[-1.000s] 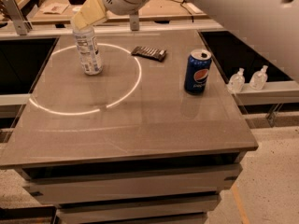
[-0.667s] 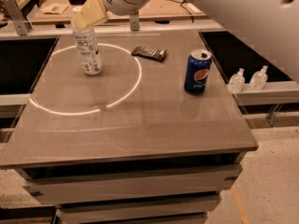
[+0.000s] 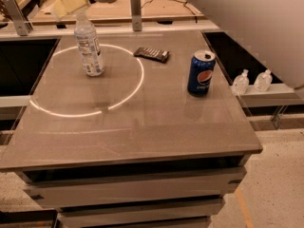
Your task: Move blue plastic bottle near rxbar chocolate
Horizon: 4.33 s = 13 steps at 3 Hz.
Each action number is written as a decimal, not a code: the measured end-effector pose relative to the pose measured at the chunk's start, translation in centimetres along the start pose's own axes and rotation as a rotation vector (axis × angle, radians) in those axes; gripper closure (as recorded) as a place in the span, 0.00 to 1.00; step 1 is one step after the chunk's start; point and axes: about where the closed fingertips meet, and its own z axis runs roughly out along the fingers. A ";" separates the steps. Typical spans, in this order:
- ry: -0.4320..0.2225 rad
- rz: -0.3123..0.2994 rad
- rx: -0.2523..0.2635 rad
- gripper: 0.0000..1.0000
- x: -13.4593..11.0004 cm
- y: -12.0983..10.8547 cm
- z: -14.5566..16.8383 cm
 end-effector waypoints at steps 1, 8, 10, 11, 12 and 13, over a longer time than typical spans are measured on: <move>0.000 -0.003 0.012 0.00 -1.5 1.2 2.4; 0.203 0.088 0.024 0.19 2.9 2.0 12.8; 0.200 0.044 -0.003 0.65 4.1 2.5 11.4; 0.184 0.034 0.021 0.88 3.8 1.1 10.7; 0.168 0.038 0.042 1.00 3.6 -1.5 9.9; 0.163 0.057 0.092 1.00 3.9 -5.0 8.6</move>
Offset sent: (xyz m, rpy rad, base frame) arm 0.0712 0.0660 -0.0584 0.0238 0.0623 -0.0725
